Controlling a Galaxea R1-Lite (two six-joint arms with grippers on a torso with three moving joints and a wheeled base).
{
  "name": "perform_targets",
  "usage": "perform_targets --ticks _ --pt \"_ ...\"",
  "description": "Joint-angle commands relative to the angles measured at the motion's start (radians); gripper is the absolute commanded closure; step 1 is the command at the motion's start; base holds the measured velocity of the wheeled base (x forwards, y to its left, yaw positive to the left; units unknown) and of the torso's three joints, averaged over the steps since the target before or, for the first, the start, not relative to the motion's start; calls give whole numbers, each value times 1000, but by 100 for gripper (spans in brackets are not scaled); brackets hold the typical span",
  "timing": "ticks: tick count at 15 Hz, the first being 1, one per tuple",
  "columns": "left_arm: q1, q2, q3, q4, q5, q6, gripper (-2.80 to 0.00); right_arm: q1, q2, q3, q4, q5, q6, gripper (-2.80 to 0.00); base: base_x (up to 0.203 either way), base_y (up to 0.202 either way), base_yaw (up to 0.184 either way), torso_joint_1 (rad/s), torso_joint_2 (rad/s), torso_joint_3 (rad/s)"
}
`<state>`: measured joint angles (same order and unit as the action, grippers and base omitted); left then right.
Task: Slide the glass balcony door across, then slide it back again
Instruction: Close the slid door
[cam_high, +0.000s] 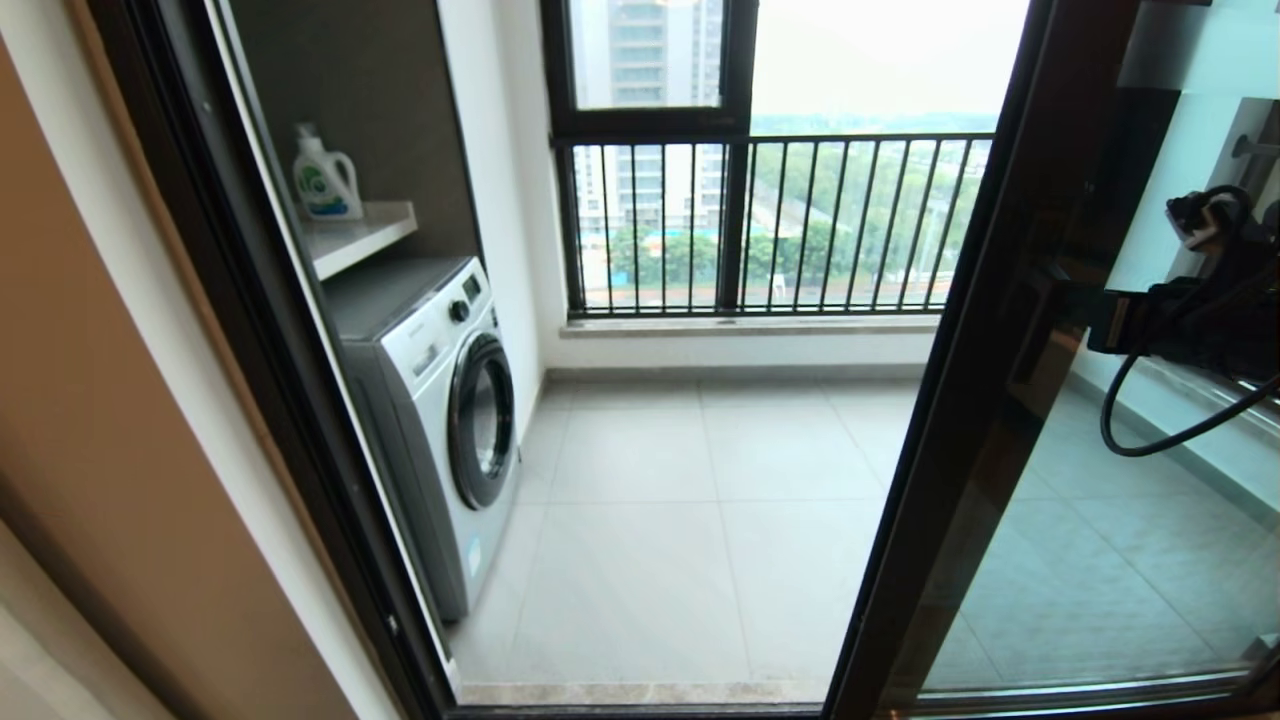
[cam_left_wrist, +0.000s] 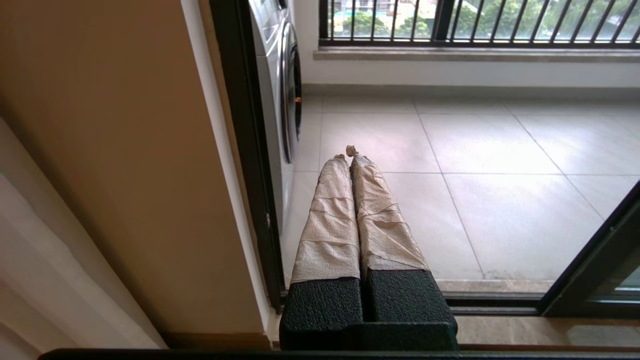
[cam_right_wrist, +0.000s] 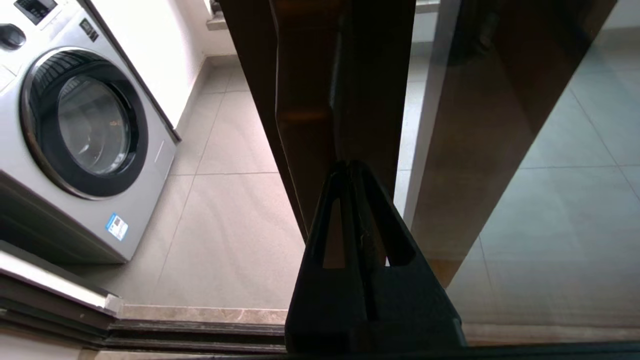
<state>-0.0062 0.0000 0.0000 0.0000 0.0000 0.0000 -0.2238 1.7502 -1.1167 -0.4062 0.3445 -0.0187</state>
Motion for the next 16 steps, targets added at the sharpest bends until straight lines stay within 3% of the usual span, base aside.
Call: perform_targets --ticks 1,16 --pt "0 2 0 0 0 0 0 7 -21 17 -6 -2 -1 0 0 0 0 0 0 0" --pt "0 2 0 -1 0 0 0 15 -4 21 -20 -4 0 0 0 0 0 0 0 0"
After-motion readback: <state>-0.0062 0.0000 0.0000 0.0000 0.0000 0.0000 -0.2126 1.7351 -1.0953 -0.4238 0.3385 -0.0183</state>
